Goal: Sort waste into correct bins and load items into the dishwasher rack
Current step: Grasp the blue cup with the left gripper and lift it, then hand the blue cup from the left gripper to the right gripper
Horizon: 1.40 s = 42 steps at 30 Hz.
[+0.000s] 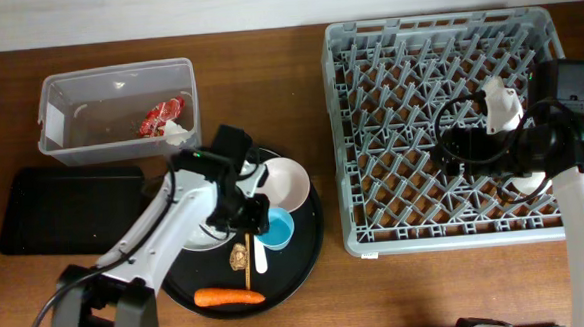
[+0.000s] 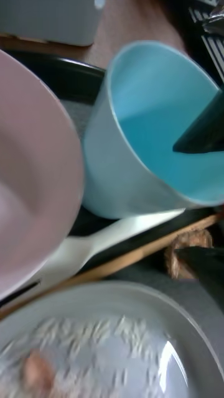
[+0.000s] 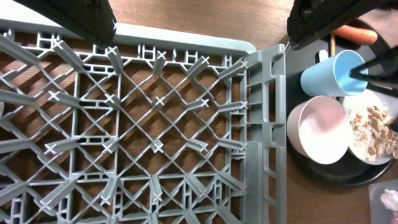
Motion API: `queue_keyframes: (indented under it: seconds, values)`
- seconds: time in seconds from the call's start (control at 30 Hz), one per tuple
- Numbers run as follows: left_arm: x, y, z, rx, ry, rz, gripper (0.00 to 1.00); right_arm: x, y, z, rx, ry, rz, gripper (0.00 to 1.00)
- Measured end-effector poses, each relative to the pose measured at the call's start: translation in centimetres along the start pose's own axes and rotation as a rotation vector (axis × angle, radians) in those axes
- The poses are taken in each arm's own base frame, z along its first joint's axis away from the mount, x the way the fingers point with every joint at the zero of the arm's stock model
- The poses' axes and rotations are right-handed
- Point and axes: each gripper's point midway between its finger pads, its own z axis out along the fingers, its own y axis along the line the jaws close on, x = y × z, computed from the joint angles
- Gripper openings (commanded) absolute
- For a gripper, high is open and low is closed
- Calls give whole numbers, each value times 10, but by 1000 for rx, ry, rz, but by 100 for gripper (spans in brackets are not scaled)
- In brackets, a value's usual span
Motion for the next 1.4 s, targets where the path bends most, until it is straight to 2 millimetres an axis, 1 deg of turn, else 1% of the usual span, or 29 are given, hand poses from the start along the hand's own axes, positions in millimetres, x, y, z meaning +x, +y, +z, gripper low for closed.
queue_keyframes:
  seconds: [0.03,0.07,0.17,0.23,0.27,0.33,0.43,0.47,0.53,0.57,0.67,0.7,0.73,0.8,0.87,0.97,1.03,1.13,1.23,1.33,1.4]
  values:
    - [3,-1,3,-2,9,1,5,0,0,0,0,1,0,91]
    - [5,-3,6,-1,14,3,0,0,0,0,0,1,0,91]
    - [4,-5,7,2,10,5,0,0,-1,1,3,2,1,91]
    - [3,-5,3,-2,7,3,0,0,-1,1,6,3,1,92]
    - [1,-5,1,-1,3,4,0,0,-1,1,7,3,1,93]
    - [-7,-9,-11,2,-17,10,0,0,-1,1,7,3,1,95]
    - [-29,-17,-40,31,-95,39,0,0,-1,1,7,4,0,96]
    - [-37,-20,-53,53,-136,52,0,1,-1,1,6,5,-5,97]
    - [-58,-30,-90,155,-256,91,0,1,5,1,-33,7,-43,100]
    - [-68,-34,-107,211,-315,113,0,2,13,0,-75,6,-75,100]
    - [-93,-49,-161,429,-508,212,0,3,46,-4,-270,-15,-199,99]
    - [-94,-50,-165,445,-522,231,0,2,58,-8,-346,-34,-244,99]
    - [-96,-54,-184,555,-573,258,0,1,71,-12,-425,-55,-288,99]
    - [-95,-66,-210,722,-638,331,0,0,98,-21,-583,-100,-374,99]
    - [-89,-72,-224,823,-651,365,0,0,119,-27,-689,-134,-448,99]
    - [-79,-87,-235,929,-640,408,0,2,152,-34,-820,-179,-575,100]
    - [-73,-98,-239,982,-623,437,0,7,174,-37,-889,-189,-656,98]
    - [-66,-112,-239,1020,-597,470,0,15,197,-37,-955,-191,-744,96]
    - [-62,-124,-234,1029,-568,493,0,21,216,-40,-1004,-206,-816,96]
    - [-57,-134,-231,1037,-546,514,0,21,223,-41,-1023,-221,-849,93]
    - [-55,-140,-229,1041,-533,526,0,22,226,-42,-1034,-224,-854,87]
